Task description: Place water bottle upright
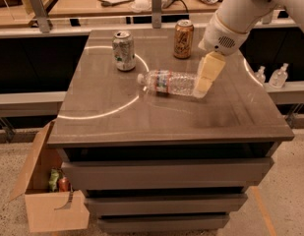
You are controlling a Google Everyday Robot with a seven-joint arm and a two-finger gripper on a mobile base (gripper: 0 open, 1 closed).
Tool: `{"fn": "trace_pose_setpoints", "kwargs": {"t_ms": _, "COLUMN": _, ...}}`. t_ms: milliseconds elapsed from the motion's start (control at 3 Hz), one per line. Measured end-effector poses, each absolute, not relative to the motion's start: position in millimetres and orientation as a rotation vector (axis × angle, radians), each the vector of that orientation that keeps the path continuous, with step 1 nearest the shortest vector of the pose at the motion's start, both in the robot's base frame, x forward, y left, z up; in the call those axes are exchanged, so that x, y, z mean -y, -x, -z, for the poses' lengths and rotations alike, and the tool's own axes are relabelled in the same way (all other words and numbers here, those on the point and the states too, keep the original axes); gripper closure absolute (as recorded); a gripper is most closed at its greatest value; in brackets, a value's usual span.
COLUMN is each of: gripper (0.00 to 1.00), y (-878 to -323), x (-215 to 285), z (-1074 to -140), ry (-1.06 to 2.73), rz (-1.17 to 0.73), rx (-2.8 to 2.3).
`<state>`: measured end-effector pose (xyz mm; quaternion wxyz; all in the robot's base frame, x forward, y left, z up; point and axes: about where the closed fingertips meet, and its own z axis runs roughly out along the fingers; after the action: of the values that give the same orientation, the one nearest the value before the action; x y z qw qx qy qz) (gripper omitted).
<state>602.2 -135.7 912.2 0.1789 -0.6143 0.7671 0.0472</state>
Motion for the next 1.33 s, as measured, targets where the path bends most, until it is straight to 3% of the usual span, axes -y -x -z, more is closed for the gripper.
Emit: {"fn": "trace_pose_setpoints", "kwargs": {"t_ms": 1333, "gripper": 0.00, "y": -633.7, "x": 61.1, "z": -862.6, "ry": 1.720, "rz": -0.133, "rx": -2.329}}
